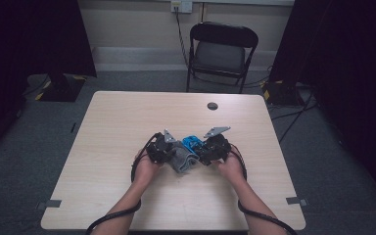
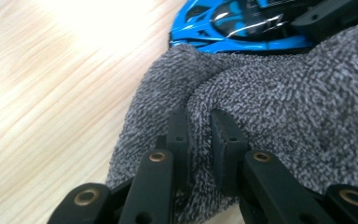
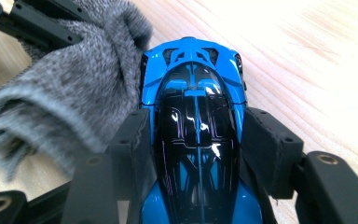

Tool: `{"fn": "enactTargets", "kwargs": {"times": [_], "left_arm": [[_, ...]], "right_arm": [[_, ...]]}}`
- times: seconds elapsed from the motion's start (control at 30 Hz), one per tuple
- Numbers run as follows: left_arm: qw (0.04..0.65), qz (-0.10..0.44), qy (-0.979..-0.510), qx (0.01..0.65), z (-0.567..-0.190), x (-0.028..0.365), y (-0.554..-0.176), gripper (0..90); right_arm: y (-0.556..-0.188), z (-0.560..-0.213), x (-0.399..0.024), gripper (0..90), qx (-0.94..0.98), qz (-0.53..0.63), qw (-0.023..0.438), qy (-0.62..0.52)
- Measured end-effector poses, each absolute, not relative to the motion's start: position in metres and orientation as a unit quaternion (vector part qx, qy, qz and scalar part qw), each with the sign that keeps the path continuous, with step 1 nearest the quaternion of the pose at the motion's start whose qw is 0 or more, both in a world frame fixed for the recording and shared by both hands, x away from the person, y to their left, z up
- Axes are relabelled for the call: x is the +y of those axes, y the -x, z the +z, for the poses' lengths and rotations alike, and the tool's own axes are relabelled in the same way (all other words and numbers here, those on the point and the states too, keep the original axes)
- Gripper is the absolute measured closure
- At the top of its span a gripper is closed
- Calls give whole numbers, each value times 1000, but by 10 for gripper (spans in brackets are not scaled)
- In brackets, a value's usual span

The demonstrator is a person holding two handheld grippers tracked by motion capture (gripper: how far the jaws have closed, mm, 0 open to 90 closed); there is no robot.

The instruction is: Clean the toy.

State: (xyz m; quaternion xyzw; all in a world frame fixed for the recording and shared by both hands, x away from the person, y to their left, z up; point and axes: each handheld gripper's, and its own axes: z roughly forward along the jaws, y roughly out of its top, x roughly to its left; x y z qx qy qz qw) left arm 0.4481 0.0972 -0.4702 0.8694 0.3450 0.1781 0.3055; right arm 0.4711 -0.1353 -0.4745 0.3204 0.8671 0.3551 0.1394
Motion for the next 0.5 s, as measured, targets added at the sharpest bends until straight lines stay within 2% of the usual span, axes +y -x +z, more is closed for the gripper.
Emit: {"fn": "enactTargets", "kwargs": {"times": [0.5], "left_arm": [[303, 188, -860, 366, -470, 103, -458, 795]], "right_arm": [[-470, -475, -136, 433, 866, 357, 141, -320]]}}
